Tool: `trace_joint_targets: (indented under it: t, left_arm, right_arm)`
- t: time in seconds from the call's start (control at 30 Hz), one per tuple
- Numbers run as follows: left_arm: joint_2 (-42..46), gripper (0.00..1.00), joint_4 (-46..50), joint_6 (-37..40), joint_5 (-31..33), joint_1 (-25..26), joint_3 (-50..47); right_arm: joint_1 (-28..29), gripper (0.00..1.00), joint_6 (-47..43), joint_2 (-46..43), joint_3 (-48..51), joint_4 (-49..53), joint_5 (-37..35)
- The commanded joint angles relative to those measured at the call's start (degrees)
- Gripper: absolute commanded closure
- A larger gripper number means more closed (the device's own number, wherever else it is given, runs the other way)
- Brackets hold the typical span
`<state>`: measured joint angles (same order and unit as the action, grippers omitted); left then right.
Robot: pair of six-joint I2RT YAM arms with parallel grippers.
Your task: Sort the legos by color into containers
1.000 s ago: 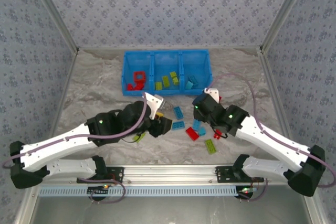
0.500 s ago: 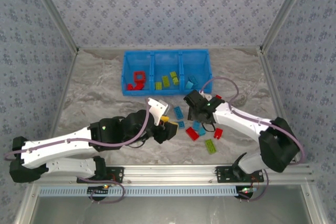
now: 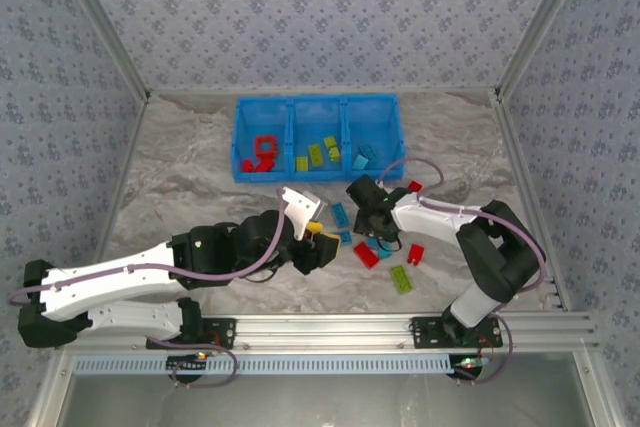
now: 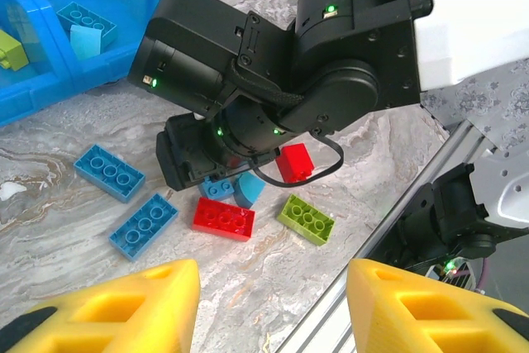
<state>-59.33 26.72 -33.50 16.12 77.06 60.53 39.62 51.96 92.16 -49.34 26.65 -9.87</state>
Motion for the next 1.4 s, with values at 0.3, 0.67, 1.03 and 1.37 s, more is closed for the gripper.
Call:
trace_joint_targets:
  t: [0.3, 0.67, 1.03, 1.37]
  left_arm:
    - [-0.2, 0.50, -2.1, 0.9, 1.3, 0.6, 2.0]
    - [-6.8, 0.48, -0.4, 5.9, 8.9, 0.4, 11.8]
    - [-7.2, 0.48, 0.7, 5.2, 8.3, 0.2, 12.1]
    - [-6.3, 0.48, 1.5, 4.4, 8.1, -0.1, 10.4]
  right_arm:
    - [0.0, 0.71, -3.1, -8.0, -1.4, 5.3, -9.1]
    - [-9.7, 0.70, -28.6, 2.5, -28.8, 9.6, -15.9]
    - [-13.3, 0.71, -34.7, 29.7, -57.0, 18.7, -25.1]
    - [-14.0, 0.68, -32.8, 39.3, -61.4, 22.4, -25.4]
